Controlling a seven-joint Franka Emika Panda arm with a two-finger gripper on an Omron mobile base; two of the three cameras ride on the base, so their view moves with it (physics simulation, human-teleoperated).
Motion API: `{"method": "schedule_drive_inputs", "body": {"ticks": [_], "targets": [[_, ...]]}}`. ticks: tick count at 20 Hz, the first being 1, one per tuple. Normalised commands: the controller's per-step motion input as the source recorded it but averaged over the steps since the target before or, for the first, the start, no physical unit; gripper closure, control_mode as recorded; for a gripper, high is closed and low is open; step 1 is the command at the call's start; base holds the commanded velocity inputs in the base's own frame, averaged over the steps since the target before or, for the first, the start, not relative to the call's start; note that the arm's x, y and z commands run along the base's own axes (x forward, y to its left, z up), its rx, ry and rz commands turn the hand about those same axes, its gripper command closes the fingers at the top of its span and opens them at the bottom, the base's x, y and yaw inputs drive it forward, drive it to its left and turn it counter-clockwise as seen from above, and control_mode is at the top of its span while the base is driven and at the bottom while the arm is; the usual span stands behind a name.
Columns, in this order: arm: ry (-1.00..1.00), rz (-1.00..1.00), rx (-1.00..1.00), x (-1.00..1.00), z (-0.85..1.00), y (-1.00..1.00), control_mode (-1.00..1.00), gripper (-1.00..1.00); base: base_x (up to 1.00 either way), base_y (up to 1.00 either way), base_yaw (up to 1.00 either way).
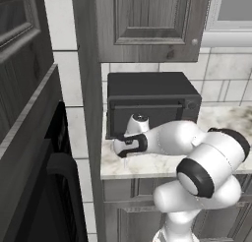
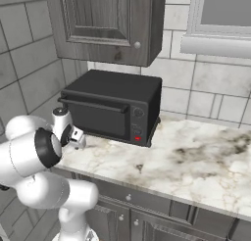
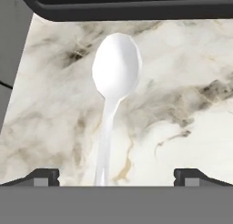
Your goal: Take the fork and place it on the left side of the plate. Then take the spoon and place it on the right side of the plate. Make sure they're directly next to the plate.
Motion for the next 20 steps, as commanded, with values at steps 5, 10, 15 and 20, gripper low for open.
{"method": "schedule_drive_inputs", "body": {"ticks": [5, 10, 15, 20], "targets": [[0.00, 0.00, 0.00, 0.15, -0.19, 0.03, -1.00, -1.00, 0.00, 0.00, 0.00], [0.00, 0.00, -0.01, 0.20, -0.22, 0.13, -1.00, -1.00, 0.00, 0.00, 0.00], [0.00, 0.00, -0.03, 0.21, -0.27, 0.15, -1.00, -1.00, 0.00, 0.00, 0.00], [0.00, 0.00, -0.01, 0.25, -0.27, 0.07, -1.00, -1.00, 0.00, 0.00, 0.00]]}}
